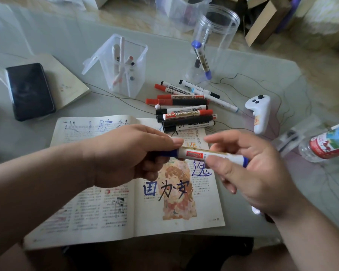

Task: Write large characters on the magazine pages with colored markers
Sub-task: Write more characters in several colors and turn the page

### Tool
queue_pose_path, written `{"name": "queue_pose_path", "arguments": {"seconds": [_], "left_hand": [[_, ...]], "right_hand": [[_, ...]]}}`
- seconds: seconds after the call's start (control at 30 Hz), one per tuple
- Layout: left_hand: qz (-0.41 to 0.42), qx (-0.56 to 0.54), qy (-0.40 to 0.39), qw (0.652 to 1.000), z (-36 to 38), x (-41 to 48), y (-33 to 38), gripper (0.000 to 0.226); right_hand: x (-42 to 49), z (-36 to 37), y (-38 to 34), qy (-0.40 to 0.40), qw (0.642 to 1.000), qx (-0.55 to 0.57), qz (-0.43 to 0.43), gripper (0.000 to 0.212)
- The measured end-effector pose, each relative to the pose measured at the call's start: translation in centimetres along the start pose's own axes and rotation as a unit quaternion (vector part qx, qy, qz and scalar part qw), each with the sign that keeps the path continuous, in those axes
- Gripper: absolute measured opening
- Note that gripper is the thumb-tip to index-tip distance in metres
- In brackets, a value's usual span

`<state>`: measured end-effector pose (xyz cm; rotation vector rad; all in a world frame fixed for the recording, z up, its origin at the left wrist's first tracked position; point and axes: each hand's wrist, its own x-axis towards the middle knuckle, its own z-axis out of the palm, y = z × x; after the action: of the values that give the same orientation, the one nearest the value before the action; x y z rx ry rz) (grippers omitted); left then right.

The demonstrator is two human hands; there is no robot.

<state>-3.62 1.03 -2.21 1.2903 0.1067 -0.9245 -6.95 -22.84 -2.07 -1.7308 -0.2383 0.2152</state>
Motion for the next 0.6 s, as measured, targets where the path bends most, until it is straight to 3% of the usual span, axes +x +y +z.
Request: {"name": "queue_pose_path", "arguments": {"seconds": [0.1, 0.2, 0.27, 0.33, 0.4, 0.47, 0.6], "left_hand": [[-0.038, -0.012, 0.066, 0.997, 0.3, 0.3, -0.4, 0.044], [-0.023, 0.012, 0.109, 0.994, 1.1, 0.3, -0.9, 0.044], [0.018, 0.016, 0.137, 0.990, 1.6, 0.3, -1.1, 0.044], [0.078, 0.050, 0.169, 0.981, 1.8, 0.5, -1.0, 0.047], [0.131, 0.130, 0.207, 0.961, 2.1, 0.5, -0.7, 0.050], [0.171, 0.212, 0.240, 0.932, 2.4, 0.2, -0.5, 0.053], [0.218, 0.289, 0.261, 0.895, 2.4, 0.1, -1.1, 0.056]], "right_hand": [[-0.4, 1.0, 0.1, -0.010, 0.982, -0.159, -0.100, 0.018], [-0.3, 2.1, 0.4, -0.020, 0.964, -0.198, -0.176, 0.017], [-0.4, 2.3, 0.5, -0.003, 0.962, -0.203, -0.184, 0.015], [-0.7, 2.7, 0.2, 0.036, 0.978, -0.163, -0.123, 0.009], [-0.6, 3.3, -0.1, 0.054, 0.998, -0.017, -0.003, 0.008], [-0.3, 3.5, -0.5, 0.043, 0.985, 0.135, 0.102, 0.014], [0.7, 3.0, -1.9, 0.009, 0.948, 0.230, 0.222, 0.015]]}}
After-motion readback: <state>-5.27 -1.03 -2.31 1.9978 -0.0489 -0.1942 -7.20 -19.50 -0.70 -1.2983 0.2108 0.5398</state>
